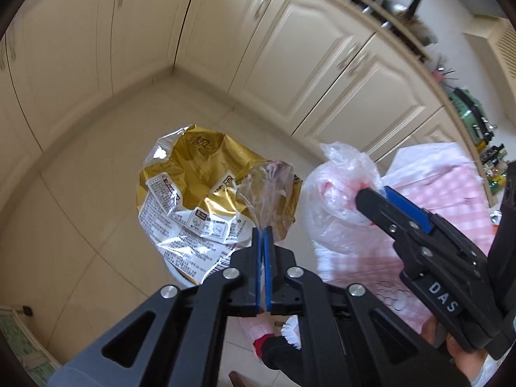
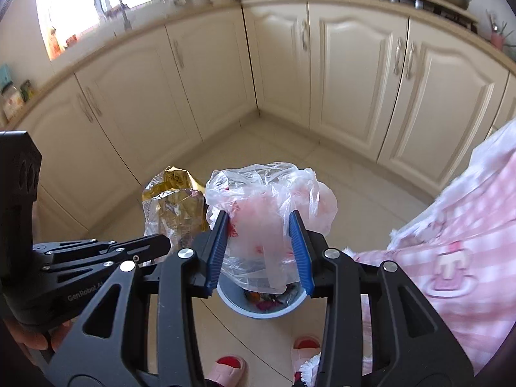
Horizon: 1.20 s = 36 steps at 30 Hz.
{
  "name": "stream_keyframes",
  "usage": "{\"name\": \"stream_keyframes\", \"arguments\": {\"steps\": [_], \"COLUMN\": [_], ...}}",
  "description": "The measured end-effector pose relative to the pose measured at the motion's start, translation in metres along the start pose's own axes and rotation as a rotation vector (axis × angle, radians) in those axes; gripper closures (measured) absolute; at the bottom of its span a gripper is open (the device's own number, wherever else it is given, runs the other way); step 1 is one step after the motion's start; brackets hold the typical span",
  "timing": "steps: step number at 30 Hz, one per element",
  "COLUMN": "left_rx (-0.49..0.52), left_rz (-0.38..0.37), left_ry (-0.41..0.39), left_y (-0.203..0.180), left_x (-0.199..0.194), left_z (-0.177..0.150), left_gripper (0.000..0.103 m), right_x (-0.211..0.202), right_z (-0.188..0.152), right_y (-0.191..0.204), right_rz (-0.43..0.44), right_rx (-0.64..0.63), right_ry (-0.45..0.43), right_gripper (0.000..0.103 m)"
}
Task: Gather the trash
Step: 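Carry the gold bag and plastic bag with both tools over the bin, then open both tools to drop the bags into the bin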
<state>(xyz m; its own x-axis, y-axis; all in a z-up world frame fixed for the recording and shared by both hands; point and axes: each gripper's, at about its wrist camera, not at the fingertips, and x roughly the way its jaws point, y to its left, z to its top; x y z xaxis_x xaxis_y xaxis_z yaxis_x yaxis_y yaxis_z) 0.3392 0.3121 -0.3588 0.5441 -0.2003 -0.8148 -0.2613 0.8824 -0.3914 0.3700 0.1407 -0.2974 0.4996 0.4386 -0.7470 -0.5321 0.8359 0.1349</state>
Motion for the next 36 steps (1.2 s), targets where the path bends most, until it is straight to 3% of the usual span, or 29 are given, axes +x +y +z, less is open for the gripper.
{"name": "stream_keyframes", "arguments": {"steps": [8, 12, 14, 16, 27, 36], "left_rx": [-0.034, -0.062, -0.066, -0.064, -0.125, -0.161], "left_rz": [-0.030, -0.043, -0.036, -0.024, 0.074, 0.100], "left_ry": [0.111, 0.132, 0.125, 0.122, 0.085, 0.059], "left_y": [0.012, 0.009, 0.005, 0.006, 0.043, 0.067], "left_x": [0.086, 0.107, 0.109, 0.109, 0.082, 0.060], "left_z": [0.007, 0.009, 0.012, 0.011, -0.003, -0.006], "left_gripper": [0.099, 0.085, 0.068, 0.063, 0.057, 0.057], "right_x": [0.050, 0.062, 0.066, 0.070, 0.086, 0.098], "right_z": [-0.021, -0.024, -0.027, -0.026, -0.028, -0.024], "right_y": [-0.036, -0.048, -0.050, -0.050, -0.035, -0.006], "right_rz": [-0.068, -0.071, -0.066, -0.062, -0.033, 0.015], "right_rx": [0.060, 0.074, 0.079, 0.081, 0.068, 0.055], "right_ry": [0.059, 0.079, 0.087, 0.093, 0.124, 0.143], "right_gripper": [0.065, 0.065, 0.065, 0.065, 0.064, 0.062]}}
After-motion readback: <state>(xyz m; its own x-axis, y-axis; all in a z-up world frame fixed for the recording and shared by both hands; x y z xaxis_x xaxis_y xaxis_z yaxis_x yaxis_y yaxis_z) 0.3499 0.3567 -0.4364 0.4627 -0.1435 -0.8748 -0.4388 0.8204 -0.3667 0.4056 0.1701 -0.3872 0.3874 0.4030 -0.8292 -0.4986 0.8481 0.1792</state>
